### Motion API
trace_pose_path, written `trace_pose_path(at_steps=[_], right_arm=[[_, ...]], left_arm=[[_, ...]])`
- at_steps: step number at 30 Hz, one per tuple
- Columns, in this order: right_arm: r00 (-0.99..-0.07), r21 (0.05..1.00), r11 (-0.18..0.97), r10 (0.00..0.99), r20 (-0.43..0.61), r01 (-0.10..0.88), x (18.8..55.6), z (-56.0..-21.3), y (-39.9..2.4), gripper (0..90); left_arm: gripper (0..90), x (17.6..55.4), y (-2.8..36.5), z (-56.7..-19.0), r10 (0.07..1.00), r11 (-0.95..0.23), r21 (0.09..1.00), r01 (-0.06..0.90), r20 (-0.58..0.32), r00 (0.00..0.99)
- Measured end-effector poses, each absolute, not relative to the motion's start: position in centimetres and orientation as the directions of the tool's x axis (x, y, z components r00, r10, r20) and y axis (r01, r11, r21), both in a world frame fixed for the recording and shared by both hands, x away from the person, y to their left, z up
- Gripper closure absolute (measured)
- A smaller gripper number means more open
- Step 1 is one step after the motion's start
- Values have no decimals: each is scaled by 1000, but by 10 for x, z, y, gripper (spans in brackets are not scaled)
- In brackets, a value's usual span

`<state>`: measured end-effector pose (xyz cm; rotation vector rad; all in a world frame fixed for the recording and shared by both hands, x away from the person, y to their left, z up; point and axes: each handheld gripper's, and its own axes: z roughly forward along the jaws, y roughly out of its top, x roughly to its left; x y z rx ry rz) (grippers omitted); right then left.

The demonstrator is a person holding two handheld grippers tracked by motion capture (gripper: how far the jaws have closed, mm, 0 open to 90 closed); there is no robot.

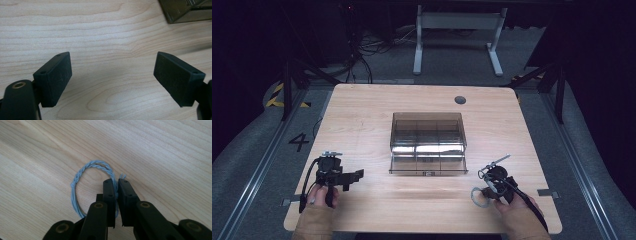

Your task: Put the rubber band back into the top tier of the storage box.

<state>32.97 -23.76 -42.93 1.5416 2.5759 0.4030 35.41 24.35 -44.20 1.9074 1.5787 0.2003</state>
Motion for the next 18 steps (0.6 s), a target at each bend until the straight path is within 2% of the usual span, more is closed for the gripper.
trace_pose_path(at_steps=[18], right_arm=[[-497,352,446,865,66,823,329,-394,-242,847]], left_arm=[[158,356,242,-442,923,-71,559,826,-278,267]])
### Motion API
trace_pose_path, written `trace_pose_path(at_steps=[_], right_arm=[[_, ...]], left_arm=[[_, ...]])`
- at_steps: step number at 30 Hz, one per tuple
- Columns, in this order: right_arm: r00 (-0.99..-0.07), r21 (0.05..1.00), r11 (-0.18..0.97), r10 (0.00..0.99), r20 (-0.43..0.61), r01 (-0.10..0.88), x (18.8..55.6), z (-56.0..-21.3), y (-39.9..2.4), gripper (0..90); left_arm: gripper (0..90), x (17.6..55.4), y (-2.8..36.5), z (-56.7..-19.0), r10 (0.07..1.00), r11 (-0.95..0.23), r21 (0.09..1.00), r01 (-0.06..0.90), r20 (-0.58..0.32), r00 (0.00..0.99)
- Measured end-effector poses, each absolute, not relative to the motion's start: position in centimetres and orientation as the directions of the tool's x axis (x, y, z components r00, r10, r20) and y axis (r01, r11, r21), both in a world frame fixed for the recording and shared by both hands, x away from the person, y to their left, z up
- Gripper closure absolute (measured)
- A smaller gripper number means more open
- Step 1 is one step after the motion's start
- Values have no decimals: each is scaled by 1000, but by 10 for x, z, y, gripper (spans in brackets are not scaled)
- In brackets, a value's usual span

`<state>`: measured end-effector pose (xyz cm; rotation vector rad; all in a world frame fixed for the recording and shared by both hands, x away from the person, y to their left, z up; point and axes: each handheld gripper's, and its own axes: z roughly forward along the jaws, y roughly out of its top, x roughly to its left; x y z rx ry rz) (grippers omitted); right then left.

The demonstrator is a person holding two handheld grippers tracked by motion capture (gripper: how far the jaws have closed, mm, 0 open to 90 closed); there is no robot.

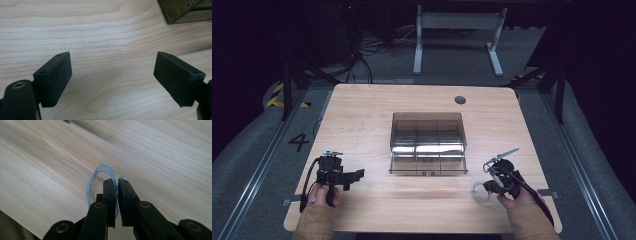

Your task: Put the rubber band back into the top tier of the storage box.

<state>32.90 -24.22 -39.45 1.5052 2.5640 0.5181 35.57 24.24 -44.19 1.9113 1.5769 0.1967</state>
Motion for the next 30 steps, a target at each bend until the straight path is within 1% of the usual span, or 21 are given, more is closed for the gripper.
trace_pose_path(at_steps=[5,16,30], right_arm=[[-505,372,454,862,49,810,330,-378,-243,847],[-508,394,458,861,27,797,335,-355,-247,846],[-515,435,454,857,27,778,344,-323,-249,847]], left_arm=[[158,358,241,-443,918,-71,556,828,-289,272],[158,364,235,-443,913,-83,551,830,-293,285],[158,371,229,-443,909,-86,551,830,-298,292]])
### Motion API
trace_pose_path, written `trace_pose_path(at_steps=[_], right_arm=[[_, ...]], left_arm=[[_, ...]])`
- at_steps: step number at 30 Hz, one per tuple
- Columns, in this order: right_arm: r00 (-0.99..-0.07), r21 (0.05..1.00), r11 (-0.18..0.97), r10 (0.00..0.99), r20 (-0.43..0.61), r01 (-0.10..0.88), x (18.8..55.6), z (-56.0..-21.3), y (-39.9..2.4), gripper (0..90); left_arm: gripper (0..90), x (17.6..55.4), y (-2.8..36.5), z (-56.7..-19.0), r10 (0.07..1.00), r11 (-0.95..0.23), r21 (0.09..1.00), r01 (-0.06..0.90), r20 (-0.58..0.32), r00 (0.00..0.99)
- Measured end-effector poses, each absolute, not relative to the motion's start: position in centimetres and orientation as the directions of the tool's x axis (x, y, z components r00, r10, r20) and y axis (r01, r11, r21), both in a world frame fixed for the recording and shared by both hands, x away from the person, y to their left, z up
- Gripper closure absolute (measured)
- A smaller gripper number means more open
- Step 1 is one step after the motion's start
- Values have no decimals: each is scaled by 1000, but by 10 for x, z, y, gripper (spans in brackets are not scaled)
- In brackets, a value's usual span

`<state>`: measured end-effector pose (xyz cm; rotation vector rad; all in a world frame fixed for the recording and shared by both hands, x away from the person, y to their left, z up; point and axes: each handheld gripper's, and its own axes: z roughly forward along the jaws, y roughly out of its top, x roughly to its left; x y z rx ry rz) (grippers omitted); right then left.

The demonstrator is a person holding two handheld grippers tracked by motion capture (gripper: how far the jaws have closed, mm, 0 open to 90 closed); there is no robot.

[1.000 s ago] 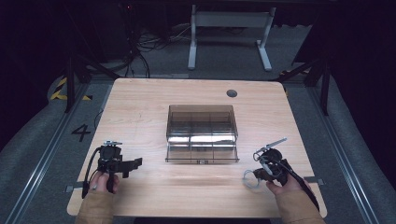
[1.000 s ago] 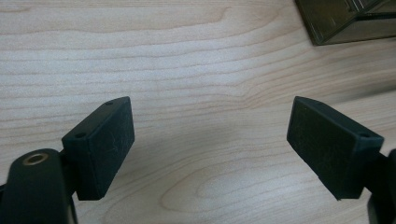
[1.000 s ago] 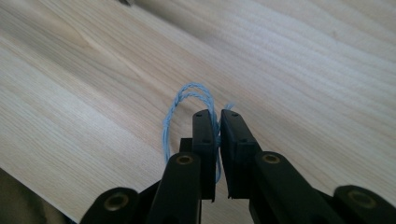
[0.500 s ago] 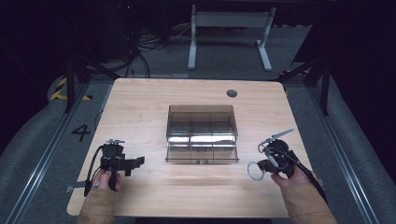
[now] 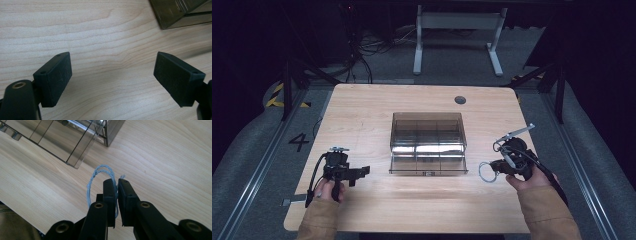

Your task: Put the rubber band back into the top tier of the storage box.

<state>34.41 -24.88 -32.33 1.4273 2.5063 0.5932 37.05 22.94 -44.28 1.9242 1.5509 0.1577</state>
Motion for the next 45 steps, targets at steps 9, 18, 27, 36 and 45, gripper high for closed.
trace_pose_path(at_steps=[9,18,27,36,45], right_arm=[[-516,450,455,856,15,768,348,-307,-250,847],[-539,468,473,842,10,747,351,-295,-241,847],[-584,486,509,812,3,710,358,-277,-221,847],[-624,495,545,782,-8,677,367,-267,-200,847],[-656,488,578,754,-14,654,375,-264,-182,846]], left_arm=[[158,372,229,-443,908,-90,549,831,-297,295],[158,372,228,-443,918,-85,547,833,-283,279],[158,372,229,-443,917,-86,547,833,-283,281],[158,372,230,-442,916,-87,548,832,-285,283],[158,372,229,-442,916,-83,548,832,-286,280]])
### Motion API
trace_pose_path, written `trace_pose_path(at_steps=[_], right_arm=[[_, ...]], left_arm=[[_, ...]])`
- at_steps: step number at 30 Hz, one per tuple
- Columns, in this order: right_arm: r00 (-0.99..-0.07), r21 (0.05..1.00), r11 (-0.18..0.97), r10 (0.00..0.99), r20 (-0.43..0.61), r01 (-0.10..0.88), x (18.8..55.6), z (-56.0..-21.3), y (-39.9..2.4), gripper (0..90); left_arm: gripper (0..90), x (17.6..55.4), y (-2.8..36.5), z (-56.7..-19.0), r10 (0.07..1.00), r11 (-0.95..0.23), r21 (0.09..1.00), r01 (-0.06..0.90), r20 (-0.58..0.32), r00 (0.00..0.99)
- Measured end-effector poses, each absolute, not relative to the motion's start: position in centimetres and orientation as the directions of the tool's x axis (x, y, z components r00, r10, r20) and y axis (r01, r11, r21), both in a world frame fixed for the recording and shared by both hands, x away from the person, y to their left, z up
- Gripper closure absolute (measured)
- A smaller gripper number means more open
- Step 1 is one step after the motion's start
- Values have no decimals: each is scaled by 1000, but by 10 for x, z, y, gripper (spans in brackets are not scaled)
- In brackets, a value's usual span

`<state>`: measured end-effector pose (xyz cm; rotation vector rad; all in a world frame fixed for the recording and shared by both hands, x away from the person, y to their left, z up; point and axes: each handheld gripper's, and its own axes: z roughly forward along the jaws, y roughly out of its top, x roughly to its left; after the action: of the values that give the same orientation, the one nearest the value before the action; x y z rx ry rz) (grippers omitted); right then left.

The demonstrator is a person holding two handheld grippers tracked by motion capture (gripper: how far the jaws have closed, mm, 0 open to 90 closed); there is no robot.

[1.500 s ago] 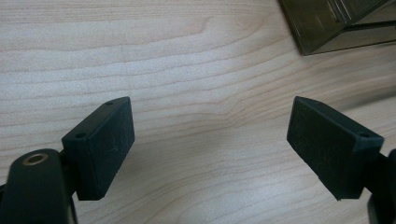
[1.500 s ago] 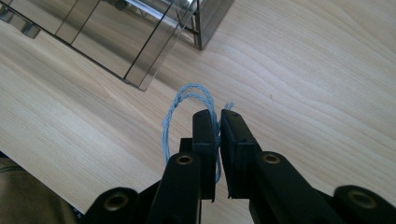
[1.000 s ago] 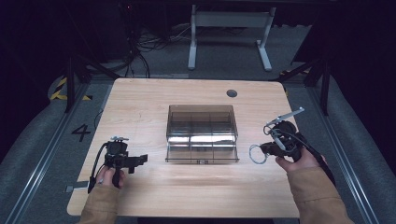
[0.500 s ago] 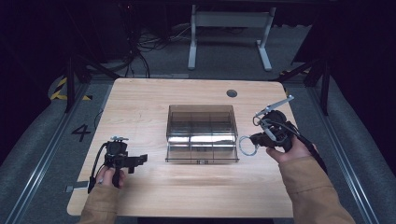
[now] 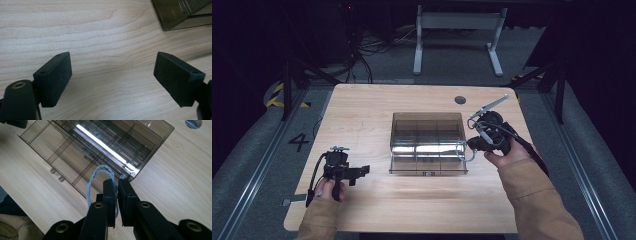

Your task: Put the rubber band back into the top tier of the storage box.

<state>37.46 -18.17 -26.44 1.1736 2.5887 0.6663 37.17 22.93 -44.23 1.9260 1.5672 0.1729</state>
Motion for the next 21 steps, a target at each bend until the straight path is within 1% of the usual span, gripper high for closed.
trace_pose_path(at_steps=[21], right_arm=[[-710,498,622,704,-17,605,389,-263,-144,846]], left_arm=[[158,372,230,-442,916,-78,551,831,-288,278]])
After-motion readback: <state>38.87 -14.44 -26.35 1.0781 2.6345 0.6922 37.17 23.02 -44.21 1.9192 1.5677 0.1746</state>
